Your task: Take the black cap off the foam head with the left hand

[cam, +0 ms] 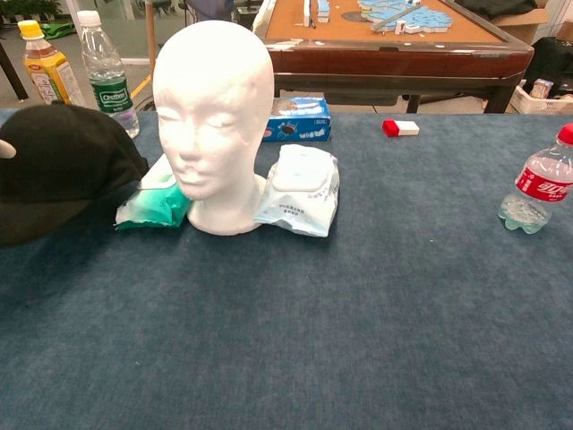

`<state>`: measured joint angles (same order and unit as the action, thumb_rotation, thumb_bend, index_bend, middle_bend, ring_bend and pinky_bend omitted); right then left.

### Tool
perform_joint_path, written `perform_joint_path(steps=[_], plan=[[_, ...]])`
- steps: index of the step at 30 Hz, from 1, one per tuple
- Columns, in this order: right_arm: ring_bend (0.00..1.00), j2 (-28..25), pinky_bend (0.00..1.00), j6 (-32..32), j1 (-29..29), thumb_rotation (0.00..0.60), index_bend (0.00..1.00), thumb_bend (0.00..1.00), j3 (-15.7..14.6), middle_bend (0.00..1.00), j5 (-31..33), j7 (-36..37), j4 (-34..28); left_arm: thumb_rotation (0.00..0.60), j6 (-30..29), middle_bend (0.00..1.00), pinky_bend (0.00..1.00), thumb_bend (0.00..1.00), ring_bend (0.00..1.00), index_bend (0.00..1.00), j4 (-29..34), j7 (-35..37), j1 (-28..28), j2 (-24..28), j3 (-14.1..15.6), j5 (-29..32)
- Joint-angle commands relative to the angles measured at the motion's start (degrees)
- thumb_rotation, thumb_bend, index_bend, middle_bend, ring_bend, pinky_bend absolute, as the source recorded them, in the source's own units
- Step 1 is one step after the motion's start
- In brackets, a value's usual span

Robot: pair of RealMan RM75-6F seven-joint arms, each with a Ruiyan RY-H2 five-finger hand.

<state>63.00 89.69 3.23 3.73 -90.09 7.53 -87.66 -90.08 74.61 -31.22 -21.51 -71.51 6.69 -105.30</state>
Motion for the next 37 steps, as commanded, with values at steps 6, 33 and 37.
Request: perform_joint_path(steps=[6, 33, 37], plan=[[0.13, 0.1, 0.32, -0.3, 0.1, 0.600, 0.21, 0.13, -0.1, 0.23, 0.0, -0.5, -0.1, 0.600, -0.4, 0.70, 0.77, 0.00, 0.60, 0.21, 5.1, -5.2, 4.2, 2.1, 0.1, 0.7], [0.13, 1.1, 0.32, -2.4, 0.9, 0.600, 0.21, 0.13, -0.2, 0.24, 0.8, -4.3, -0.8, 0.600, -1.3, 0.60, 0.74, 0.07, 0.54, 0.39, 12.6, 12.5, 13.3, 0.0, -4.1, 12.5], [0.13, 1.3, 0.32, -4.1, 1.6, 0.600, 0.21, 0.13, 0.0, 0.24, 2.1, -4.8, -0.7, 0.600, -0.4, 0.60, 0.74, 0.07, 0.54, 0.39, 12.4, 14.1, 13.2, 0.3, -4.8, 13.1]])
